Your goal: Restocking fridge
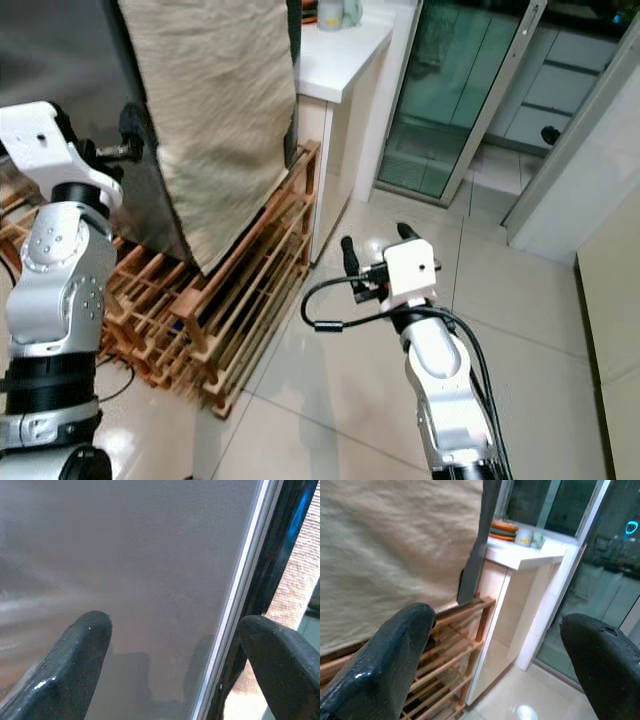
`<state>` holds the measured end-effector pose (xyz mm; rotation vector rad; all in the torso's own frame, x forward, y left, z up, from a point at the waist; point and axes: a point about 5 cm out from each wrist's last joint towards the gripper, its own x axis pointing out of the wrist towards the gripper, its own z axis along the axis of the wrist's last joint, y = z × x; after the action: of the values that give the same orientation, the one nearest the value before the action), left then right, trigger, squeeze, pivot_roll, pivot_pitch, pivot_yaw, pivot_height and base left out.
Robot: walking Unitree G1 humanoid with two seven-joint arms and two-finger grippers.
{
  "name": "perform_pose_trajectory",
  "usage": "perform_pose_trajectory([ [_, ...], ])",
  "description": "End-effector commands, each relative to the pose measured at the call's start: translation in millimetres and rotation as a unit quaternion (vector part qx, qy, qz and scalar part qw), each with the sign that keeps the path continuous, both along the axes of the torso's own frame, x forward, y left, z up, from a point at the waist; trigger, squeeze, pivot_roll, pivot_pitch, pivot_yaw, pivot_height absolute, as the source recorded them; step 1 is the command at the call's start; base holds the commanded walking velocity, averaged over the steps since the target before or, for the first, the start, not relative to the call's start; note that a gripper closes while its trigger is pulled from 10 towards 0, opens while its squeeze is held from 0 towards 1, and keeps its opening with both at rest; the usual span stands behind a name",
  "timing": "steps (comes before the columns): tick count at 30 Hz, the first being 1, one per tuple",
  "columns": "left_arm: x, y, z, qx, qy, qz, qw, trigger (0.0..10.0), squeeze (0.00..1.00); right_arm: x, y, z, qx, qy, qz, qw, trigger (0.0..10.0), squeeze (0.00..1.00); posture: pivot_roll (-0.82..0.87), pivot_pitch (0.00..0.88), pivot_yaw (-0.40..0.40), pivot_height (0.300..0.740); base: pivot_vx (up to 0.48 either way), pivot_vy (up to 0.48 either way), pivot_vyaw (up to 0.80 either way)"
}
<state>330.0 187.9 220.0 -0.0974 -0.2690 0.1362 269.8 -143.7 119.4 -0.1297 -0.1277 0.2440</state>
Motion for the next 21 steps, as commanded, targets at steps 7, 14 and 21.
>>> perform_pose_trajectory([
  [7, 19.5, -18.8, -13.8, 0.003, 0.034, -0.031, 0.999, 10.0, 0.0, 0.9, 0.3, -2.9, 0.002, 0.001, -0.011, 1.0, 10.0, 0.0, -0.11, 0.0, -0.018, 0.74, 0.0, 0.0, 0.0],
  [14, 29.2, -27.3, -18.1, 0.035, 0.046, -0.066, 0.996, 10.0, 0.0, 0.7, 1.6, -3.3, 0.004, 0.002, -0.01, 1.0, 10.0, 0.0, -0.12, 0.0, -0.019, 0.74, 0.0, 0.0, 0.0],
  [21, 44.3, -21.2, -17.1, 0.031, 0.058, -0.08, 0.995, 10.0, 0.0, -0.8, -1.6, -4.0, 0.001, 0.004, -0.012, 1.0, 10.0, 0.0, -0.15, 0.0, -0.012, 0.74, 0.0, 0.0, 0.0],
])
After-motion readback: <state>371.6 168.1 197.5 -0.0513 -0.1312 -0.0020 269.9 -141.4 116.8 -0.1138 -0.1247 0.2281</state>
